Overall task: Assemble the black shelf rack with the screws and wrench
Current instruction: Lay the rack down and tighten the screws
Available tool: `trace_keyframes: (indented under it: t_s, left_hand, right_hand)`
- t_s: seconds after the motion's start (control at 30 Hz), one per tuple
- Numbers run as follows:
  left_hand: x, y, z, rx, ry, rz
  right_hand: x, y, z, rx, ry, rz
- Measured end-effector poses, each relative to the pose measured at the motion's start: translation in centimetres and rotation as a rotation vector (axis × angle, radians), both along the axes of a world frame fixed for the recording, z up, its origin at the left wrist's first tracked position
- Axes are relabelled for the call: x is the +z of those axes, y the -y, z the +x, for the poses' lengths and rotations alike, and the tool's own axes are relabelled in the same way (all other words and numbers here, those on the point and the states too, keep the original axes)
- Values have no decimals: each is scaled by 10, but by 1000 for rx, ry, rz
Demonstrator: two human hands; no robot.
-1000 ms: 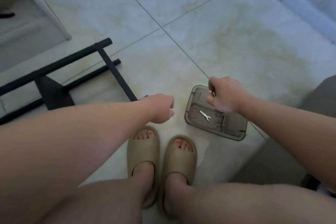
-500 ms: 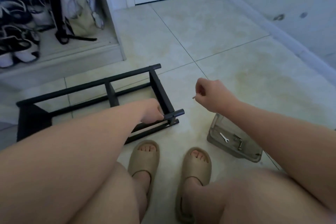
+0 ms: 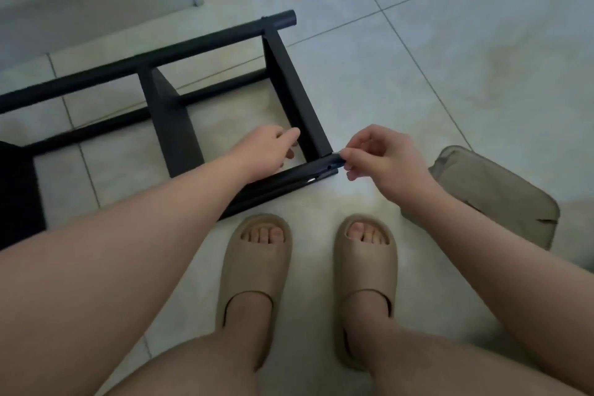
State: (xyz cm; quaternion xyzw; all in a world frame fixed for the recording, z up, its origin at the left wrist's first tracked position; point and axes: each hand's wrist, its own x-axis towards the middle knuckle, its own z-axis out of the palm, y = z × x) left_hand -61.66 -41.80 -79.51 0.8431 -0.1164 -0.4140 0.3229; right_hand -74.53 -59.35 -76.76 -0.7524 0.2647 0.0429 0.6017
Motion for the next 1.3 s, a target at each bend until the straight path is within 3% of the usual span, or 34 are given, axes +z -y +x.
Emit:
trace_keyframes:
  t_s: [0.3, 0.63, 1.3]
  left_hand:
    - [-17, 22, -2, 48, -369, -145]
    - [-30, 30, -10, 39, -178, -162]
    - [-35, 28, -10, 16, -125, -158]
  right_hand:
    - [-28, 2, -19, 19, 141, 120]
    - [-35, -1, -36, 11, 137, 111]
    - [-38, -9, -36, 118, 160, 17]
